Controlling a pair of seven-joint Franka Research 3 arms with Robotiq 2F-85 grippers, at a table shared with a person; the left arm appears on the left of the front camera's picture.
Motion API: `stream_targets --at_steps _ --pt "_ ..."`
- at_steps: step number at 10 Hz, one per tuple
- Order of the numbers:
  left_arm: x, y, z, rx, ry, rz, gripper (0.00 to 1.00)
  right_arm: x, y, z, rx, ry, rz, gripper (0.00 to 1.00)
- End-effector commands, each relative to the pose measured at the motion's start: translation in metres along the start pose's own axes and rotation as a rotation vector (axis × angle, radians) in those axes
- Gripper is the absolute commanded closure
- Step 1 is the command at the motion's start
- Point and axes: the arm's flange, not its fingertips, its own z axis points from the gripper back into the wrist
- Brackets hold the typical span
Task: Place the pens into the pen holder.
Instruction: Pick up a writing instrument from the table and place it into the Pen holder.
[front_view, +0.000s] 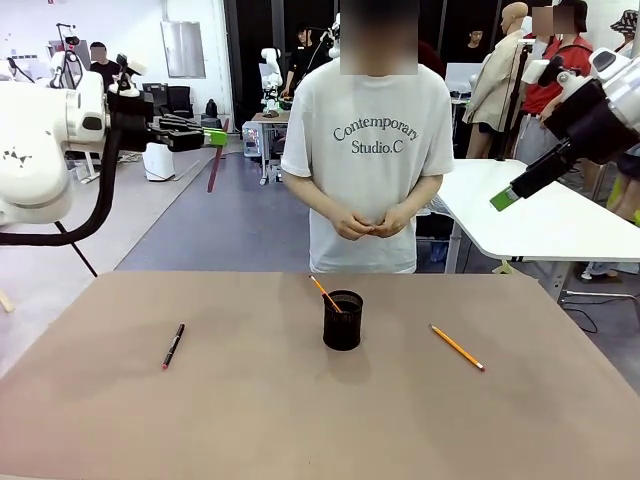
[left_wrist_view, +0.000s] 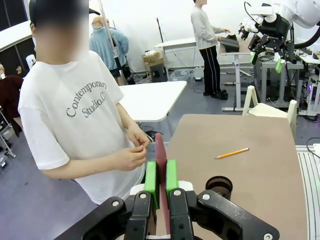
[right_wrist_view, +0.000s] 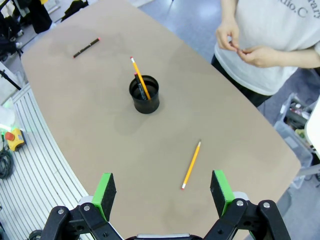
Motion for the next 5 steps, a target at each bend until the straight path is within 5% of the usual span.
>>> stream_targets --at_steps 1,5 --pt "-0.0014 0.0003 0.0019 -0.001 0.000 0.000 1.00 0.0008 -0.0003 0.0006 0.011 -0.010 -0.004 0.00" --pt "-0.0014 0.0003 0.0019 -0.001 0.000 0.000 1.00 0.0008 -0.0003 0.0006 0.011 -0.010 -0.004 0.00"
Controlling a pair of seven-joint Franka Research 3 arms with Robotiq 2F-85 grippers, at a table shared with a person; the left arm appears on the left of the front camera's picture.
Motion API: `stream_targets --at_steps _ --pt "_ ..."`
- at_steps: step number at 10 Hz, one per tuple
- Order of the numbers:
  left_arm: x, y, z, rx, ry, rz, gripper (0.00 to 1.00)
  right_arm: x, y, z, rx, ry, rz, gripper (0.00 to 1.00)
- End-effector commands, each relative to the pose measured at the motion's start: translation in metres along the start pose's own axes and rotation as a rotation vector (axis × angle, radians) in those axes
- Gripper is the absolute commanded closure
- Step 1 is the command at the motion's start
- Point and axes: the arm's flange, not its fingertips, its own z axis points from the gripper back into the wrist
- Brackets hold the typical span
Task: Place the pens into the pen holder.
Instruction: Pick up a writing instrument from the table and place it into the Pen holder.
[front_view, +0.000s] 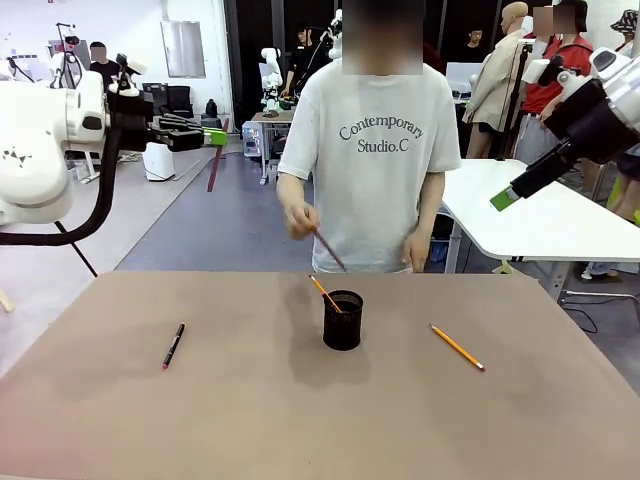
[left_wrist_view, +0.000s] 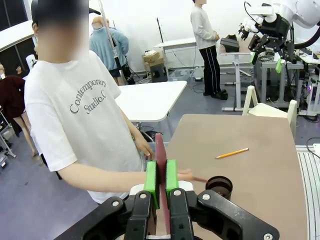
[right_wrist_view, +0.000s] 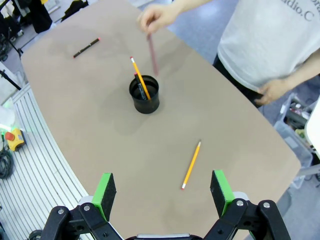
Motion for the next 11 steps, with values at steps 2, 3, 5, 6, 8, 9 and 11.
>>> stream_targets --at_steps 2,3,5,6,8,9,11 --pt "-0.0014 0.0003 0.0019 -0.001 0.000 0.000 1.00 0.0008 -0.0003 0.0006 0.011 -0.010 -0.004 0.00" --pt "-0.0014 0.0003 0.0019 -0.001 0.000 0.000 1.00 0.0008 -0.0003 0.0006 0.011 -0.010 -0.004 0.00" --pt "-0.0014 0.0003 0.0019 -0.001 0.000 0.000 1.00 0.0008 -0.0003 0.0006 0.011 -0.010 -0.004 0.00" --pt "-0.0014 0.0003 0.0019 -0.001 0.000 0.000 1.00 0.0008 -0.0003 0.0006 0.011 -0.010 -0.004 0.00" --pt "-0.0014 0.0003 0.0019 -0.001 0.000 0.000 1.00 0.0008 -0.0003 0.0006 0.011 -0.010 -0.004 0.00" --pt "-0.0014 0.0003 0.0019 -0.001 0.000 0.000 1.00 0.0008 -0.0003 0.0006 0.011 -0.010 -0.004 0.00" --pt "-0.0014 0.0003 0.0019 -0.001 0.000 0.000 1.00 0.0008 -0.0003 0.0006 0.011 -0.010 -0.004 0.00"
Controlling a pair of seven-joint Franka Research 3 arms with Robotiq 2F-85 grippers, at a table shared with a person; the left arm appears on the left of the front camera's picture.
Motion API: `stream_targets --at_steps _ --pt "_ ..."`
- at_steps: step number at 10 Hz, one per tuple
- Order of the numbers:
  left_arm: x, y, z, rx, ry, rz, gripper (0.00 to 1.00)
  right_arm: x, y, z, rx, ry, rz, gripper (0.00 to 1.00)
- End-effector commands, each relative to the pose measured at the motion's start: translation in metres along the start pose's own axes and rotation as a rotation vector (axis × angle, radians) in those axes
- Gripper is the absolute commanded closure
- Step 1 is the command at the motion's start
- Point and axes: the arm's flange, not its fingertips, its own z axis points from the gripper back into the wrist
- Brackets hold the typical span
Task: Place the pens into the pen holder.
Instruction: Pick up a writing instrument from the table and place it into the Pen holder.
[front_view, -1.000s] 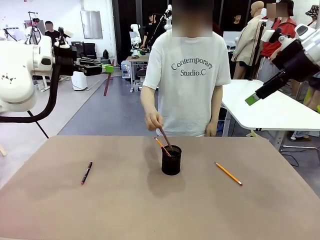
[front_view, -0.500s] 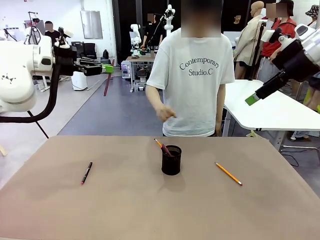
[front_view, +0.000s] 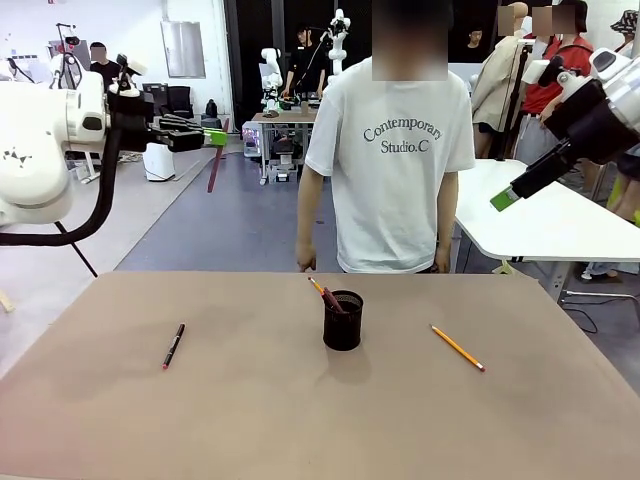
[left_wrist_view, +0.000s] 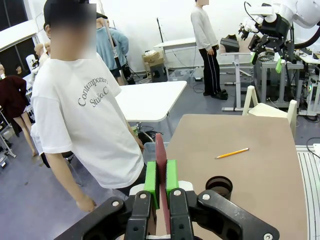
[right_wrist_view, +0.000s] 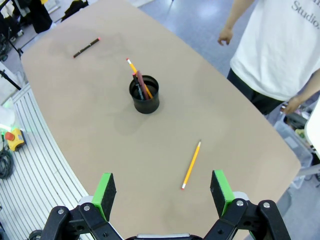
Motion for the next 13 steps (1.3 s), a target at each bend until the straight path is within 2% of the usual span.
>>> stream_targets --at_steps 1,10,13 --pt "-0.001 0.000 0.002 -0.001 0.000 0.001 1.00 0.001 0.000 0.001 0.011 -0.010 -0.004 0.00" --pt "0.000 0.000 0.000 0.000 0.000 0.000 1.00 0.001 0.000 0.001 0.011 -0.010 -0.004 0.00" --pt "-0.019 -0.023 -0.057 -0.156 0.038 -0.093 1.00 0.001 0.000 0.001 0.011 -0.010 -0.004 0.00"
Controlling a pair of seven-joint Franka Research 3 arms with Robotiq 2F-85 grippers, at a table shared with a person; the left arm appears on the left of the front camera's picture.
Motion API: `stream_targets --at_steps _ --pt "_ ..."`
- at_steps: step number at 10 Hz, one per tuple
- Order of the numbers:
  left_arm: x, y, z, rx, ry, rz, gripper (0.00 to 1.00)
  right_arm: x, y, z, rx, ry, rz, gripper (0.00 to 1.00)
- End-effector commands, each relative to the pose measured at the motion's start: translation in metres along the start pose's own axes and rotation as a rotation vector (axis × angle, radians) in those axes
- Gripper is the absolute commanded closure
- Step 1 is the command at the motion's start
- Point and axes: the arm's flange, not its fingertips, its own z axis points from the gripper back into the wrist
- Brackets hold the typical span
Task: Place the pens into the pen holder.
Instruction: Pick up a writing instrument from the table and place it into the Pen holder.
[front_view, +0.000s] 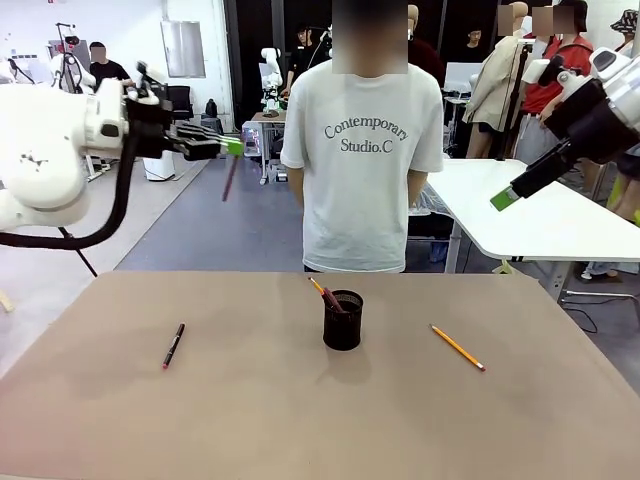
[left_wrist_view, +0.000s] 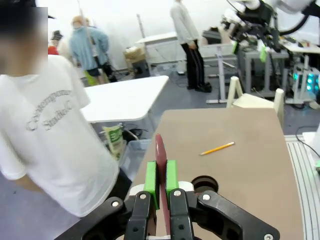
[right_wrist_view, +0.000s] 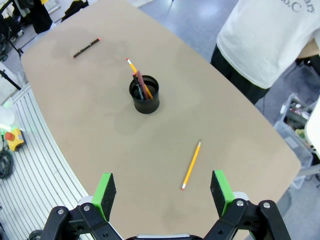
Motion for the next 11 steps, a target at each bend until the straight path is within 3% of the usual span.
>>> stream_targets --at_steps 1,7,10,11 --pt "-0.017 0.005 -0.027 -0.063 -0.008 -0.063 1.00 0.001 0.000 0.001 0.011 -0.010 -0.004 0.00" --pt "-0.037 -0.042 -0.115 -0.250 -0.245 0.088 1.00 0.001 0.000 0.001 0.011 -0.010 -0.004 0.00" --pt "-0.042 -0.049 -0.132 -0.241 -0.266 0.032 1.00 0.001 0.000 0.001 0.011 -0.010 -0.004 0.00" --pt "-0.025 -0.061 -0.138 -0.260 -0.248 0.099 1.00 0.001 0.000 0.001 0.011 -0.010 -0.004 0.00"
